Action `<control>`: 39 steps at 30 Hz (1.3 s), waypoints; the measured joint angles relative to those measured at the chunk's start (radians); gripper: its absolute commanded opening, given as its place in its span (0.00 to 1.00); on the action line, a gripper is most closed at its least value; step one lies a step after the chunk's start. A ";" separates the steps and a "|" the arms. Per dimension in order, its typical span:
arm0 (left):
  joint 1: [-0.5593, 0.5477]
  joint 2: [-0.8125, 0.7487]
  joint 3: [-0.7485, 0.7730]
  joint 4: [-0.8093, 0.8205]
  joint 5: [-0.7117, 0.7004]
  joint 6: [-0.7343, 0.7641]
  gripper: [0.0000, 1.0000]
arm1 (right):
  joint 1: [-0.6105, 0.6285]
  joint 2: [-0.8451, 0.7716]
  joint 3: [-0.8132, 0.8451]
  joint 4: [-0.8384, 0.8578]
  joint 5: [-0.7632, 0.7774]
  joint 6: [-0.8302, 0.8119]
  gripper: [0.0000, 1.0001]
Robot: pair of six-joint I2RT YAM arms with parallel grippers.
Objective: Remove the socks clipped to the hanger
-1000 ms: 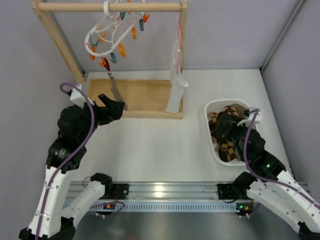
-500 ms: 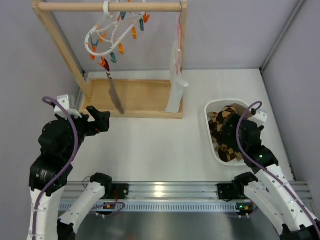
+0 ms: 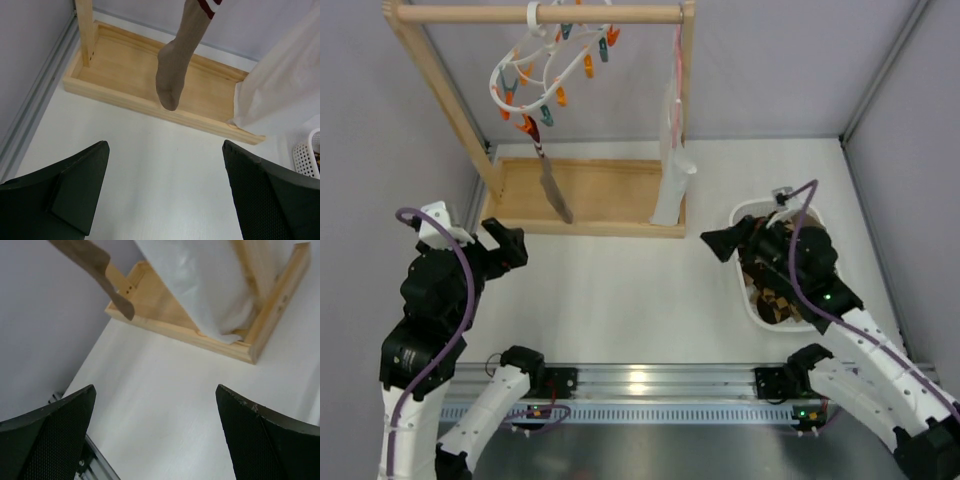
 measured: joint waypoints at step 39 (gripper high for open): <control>-0.068 -0.212 -0.348 0.115 -0.348 -0.105 0.98 | 0.605 1.645 1.309 0.303 0.535 -0.481 0.06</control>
